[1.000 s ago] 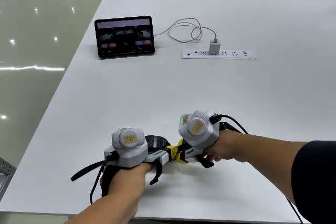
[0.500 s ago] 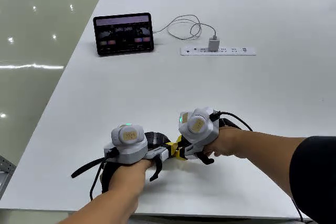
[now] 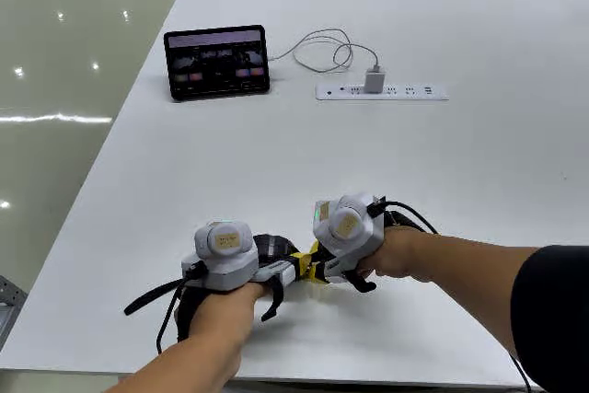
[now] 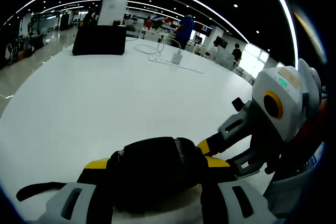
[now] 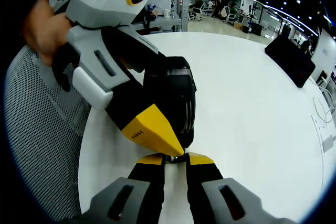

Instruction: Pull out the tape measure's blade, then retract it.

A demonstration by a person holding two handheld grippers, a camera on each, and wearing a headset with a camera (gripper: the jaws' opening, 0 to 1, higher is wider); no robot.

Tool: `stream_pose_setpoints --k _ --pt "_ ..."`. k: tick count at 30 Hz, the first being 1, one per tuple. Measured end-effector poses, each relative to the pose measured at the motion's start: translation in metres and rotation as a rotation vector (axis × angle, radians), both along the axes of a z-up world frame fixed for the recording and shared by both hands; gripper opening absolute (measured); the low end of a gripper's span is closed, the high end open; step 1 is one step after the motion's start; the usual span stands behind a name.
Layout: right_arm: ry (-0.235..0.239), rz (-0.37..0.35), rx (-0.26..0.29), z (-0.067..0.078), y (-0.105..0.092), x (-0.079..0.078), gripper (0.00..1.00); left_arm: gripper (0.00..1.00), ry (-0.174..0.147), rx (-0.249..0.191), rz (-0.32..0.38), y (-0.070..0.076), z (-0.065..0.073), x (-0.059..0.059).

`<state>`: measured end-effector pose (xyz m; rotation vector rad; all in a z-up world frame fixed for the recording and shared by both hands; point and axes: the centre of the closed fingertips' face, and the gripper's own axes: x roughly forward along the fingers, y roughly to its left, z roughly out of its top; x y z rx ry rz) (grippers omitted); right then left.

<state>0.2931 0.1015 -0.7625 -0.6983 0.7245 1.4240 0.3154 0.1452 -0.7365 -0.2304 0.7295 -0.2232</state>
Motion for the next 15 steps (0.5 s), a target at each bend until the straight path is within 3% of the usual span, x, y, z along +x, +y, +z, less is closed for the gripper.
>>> stream_pose_setpoints --k 6,15 --pt "0.014 -0.029 0.026 0.0011 -0.0005 0.0004 0.11 0.64 0.001 -0.001 0.001 0.0001 0.0 0.0001" --pt "0.025 -0.047 0.023 0.0015 -0.0007 0.0008 0.11 0.65 -0.009 -0.001 0.002 -0.0002 0.0007 0.0002"
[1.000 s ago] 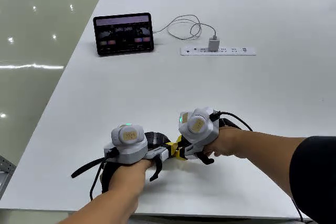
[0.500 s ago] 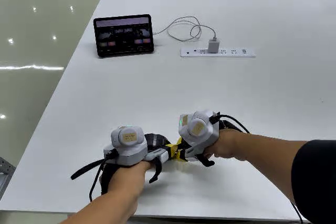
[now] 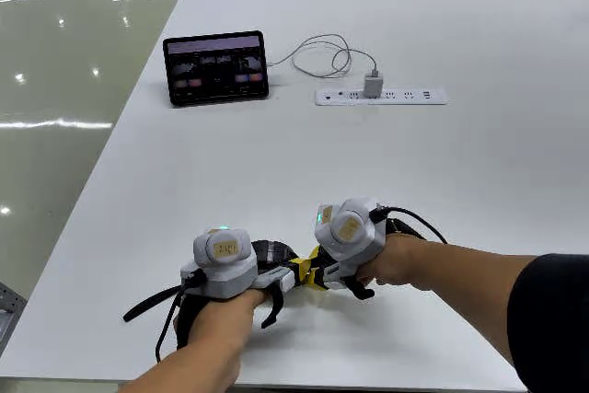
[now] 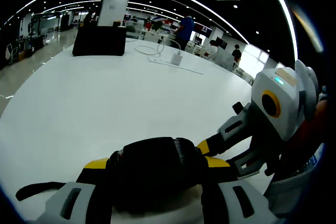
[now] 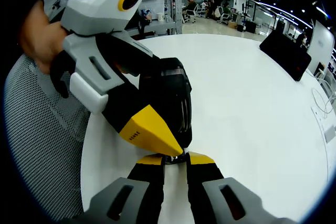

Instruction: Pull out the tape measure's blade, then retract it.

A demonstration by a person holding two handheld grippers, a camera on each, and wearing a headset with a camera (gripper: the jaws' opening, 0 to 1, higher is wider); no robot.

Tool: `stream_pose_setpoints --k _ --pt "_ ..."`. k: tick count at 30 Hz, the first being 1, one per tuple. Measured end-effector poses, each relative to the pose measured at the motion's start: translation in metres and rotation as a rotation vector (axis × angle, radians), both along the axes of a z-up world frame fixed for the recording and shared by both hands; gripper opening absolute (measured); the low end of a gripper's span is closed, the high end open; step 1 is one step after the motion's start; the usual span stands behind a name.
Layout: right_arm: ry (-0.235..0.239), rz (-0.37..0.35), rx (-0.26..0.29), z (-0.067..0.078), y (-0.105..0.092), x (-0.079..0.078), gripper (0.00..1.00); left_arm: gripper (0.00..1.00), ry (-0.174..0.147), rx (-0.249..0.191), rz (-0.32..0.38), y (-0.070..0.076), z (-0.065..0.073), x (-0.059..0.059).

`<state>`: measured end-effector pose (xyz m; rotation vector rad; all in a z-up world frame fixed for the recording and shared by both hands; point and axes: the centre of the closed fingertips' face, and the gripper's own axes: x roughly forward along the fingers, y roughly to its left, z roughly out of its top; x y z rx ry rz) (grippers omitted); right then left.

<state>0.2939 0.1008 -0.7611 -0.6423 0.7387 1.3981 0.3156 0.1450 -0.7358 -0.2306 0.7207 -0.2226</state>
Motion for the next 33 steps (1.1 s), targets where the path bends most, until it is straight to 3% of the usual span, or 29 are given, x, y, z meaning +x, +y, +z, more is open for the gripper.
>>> stream_pose_setpoints --k 5,13,16,17,22,25,28,31,33 --pt "-0.004 0.004 -0.005 0.0 0.0 0.0 0.12 0.65 -0.002 0.003 0.002 0.0 0.0 0.0" --pt "-0.01 0.012 -0.008 0.0 0.0 -0.001 0.12 0.65 0.02 0.008 -0.006 0.0 0.001 -0.001" --pt "-0.008 0.008 -0.003 0.001 0.0 -0.001 0.12 0.66 -0.012 0.075 -0.049 0.002 0.006 0.001" --pt "-0.006 0.007 0.001 0.001 0.0 -0.001 0.13 0.66 -0.015 0.072 -0.052 0.001 0.008 0.001" --pt "0.002 -0.005 0.007 0.002 -0.001 -0.002 0.2 0.81 -0.008 0.056 -0.023 0.01 0.008 0.005" --pt "0.005 -0.017 0.016 0.004 0.0 0.0 0.23 0.9 -0.023 0.061 -0.011 0.015 0.009 0.007" --pt "0.013 -0.024 0.02 0.005 0.0 -0.001 0.27 0.99 -0.011 0.037 0.007 0.017 0.009 0.007" --pt "0.031 -0.027 0.03 0.005 0.001 -0.003 0.3 1.0 0.011 0.012 0.003 0.015 0.008 0.004" --pt "0.032 -0.027 0.027 0.005 0.0 -0.005 0.32 1.0 0.007 0.014 -0.003 0.016 0.008 0.004"
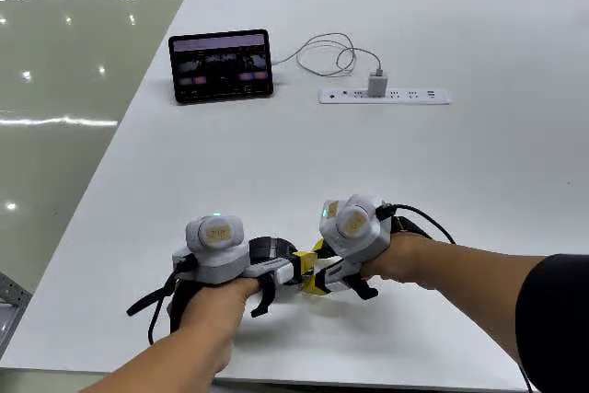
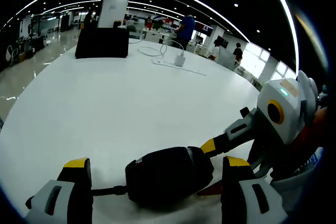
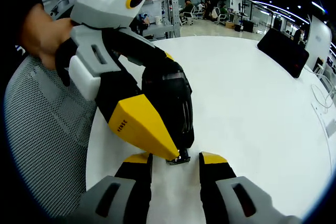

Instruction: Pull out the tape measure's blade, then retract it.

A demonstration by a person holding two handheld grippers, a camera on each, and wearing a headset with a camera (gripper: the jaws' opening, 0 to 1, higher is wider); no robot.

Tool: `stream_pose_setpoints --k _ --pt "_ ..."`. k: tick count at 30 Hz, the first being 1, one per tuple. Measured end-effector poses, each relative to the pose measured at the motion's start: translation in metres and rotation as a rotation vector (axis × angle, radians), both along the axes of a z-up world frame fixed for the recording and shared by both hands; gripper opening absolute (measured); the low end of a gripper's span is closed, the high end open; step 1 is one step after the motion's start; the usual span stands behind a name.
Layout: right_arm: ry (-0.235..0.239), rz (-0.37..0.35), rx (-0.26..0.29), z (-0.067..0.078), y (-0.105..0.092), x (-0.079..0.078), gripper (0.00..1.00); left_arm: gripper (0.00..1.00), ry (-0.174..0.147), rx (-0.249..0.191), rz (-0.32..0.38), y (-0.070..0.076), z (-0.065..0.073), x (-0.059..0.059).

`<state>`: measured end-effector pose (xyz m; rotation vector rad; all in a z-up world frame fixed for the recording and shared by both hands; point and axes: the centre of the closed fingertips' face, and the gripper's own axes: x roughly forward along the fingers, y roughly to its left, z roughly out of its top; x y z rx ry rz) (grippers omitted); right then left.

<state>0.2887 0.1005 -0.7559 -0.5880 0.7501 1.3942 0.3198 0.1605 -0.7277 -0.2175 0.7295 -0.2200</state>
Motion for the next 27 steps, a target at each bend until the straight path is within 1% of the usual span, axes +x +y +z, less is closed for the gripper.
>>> stream_pose_setpoints --k 3,5,6,7,9,11,12,13,14,15,16,18,19,21,23,24,25,27 --pt "0.004 0.001 0.002 0.0 -0.001 -0.002 0.36 1.0 -0.001 0.004 -0.022 0.0 0.0 -0.001" --pt "0.008 -0.009 0.006 0.001 -0.003 -0.003 0.38 1.0 -0.001 0.058 -0.074 0.001 0.001 -0.003" --pt "0.004 -0.025 0.008 0.002 -0.005 -0.001 0.39 1.0 -0.014 0.067 -0.107 -0.004 0.002 -0.003" --pt "0.001 -0.032 0.011 0.003 -0.006 -0.001 0.39 1.0 -0.027 0.069 -0.13 -0.006 0.004 -0.003" --pt "0.013 -0.051 0.04 0.006 -0.005 -0.003 0.44 1.0 -0.035 0.062 -0.143 -0.009 0.005 -0.003" --pt "0.033 -0.073 0.038 0.005 -0.009 -0.004 0.52 1.0 -0.026 0.054 -0.166 -0.011 0.005 -0.005" --pt "0.035 -0.083 0.03 0.003 -0.012 -0.004 0.55 1.0 -0.005 0.057 -0.195 -0.014 0.004 -0.009" --pt "0.035 -0.085 0.022 0.001 -0.014 -0.004 0.58 1.0 0.009 0.056 -0.209 -0.016 0.002 -0.012" --pt "0.025 -0.079 0.016 0.0 -0.017 -0.005 0.61 1.0 0.013 0.065 -0.219 -0.016 0.001 -0.012" --pt "0.02 -0.077 0.017 0.001 -0.019 -0.006 0.63 1.0 0.01 0.059 -0.232 -0.017 0.001 -0.012" --pt "0.021 -0.079 0.017 0.001 -0.021 -0.007 0.65 1.0 0.01 0.036 -0.244 -0.021 0.002 -0.014" --pt "0.017 -0.105 0.034 0.004 -0.023 -0.004 0.7 1.0 0.018 0.03 -0.242 -0.018 0.001 -0.014" --pt "0.02 -0.13 0.058 0.006 -0.023 -0.002 0.72 1.0 0.002 0.014 -0.25 -0.02 0.004 -0.014" --pt "0.026 -0.152 0.067 0.007 -0.027 -0.001 0.77 1.0 0.006 0.02 -0.259 -0.019 0.003 -0.014" --pt "0.023 -0.175 0.079 0.011 -0.031 0.0 0.81 1.0 -0.001 0.036 -0.279 -0.017 0.002 -0.014" --pt "0.026 -0.193 0.096 0.014 -0.032 0.0 0.83 1.0 -0.017 0.071 -0.295 -0.013 0.002 -0.014" --pt "0.025 -0.196 0.095 0.014 -0.034 0.0 0.83 1.0 -0.017 0.087 -0.297 -0.01 0.001 -0.014" --pt "-0.007 -0.226 0.087 0.015 -0.041 0.005 0.86 1.0 -0.009 0.072 -0.29 -0.006 0.001 -0.016"
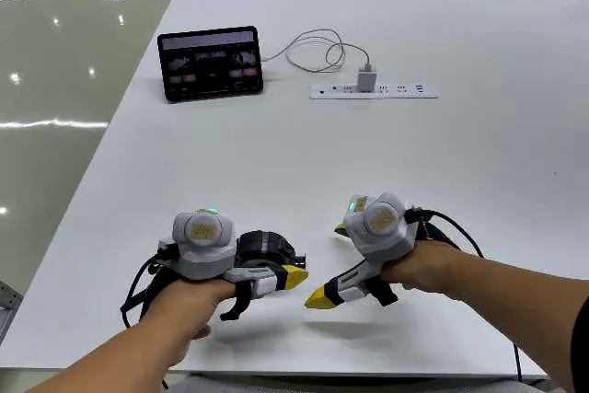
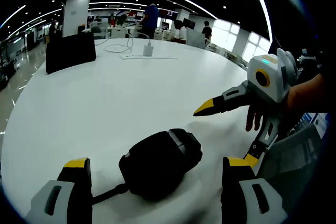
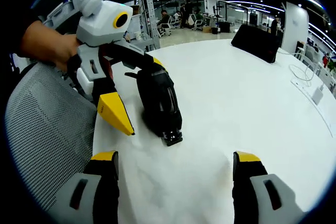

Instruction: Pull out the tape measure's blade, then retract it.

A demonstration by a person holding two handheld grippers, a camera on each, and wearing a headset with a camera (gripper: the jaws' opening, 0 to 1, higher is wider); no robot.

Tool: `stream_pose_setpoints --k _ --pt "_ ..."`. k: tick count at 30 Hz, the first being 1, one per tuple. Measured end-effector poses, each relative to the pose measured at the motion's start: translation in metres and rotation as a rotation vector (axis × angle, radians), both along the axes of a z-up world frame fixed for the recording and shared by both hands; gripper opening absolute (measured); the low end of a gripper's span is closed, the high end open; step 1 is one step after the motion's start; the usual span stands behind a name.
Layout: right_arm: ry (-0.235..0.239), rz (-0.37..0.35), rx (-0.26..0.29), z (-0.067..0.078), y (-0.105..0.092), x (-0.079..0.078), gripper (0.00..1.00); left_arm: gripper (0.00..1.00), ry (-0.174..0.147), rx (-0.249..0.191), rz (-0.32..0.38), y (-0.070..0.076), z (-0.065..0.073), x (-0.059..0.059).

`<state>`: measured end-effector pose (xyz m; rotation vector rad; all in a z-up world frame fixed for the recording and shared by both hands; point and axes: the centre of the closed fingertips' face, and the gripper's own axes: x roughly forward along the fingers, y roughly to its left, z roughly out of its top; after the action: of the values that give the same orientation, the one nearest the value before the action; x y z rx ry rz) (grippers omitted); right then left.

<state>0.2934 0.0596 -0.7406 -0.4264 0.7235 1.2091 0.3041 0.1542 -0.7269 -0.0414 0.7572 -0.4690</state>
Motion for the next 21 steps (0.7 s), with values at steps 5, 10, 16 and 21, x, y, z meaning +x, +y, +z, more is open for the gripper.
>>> stream_pose_setpoints --k 5,10,16,21 --pt "0.003 -0.102 0.016 0.001 -0.018 0.009 0.93 1.0 -0.072 -0.079 -0.034 -0.006 0.016 -0.001" --pt "0.004 -0.154 0.039 0.004 -0.033 0.012 0.97 1.0 -0.081 -0.039 -0.072 0.0 0.014 -0.005" --pt "0.001 -0.186 0.085 0.014 -0.051 0.012 0.96 1.0 -0.078 0.038 -0.109 0.012 0.008 -0.009" --pt "-0.009 -0.194 0.093 0.019 -0.073 0.007 0.94 1.0 -0.088 0.008 -0.1 0.02 0.009 -0.012"
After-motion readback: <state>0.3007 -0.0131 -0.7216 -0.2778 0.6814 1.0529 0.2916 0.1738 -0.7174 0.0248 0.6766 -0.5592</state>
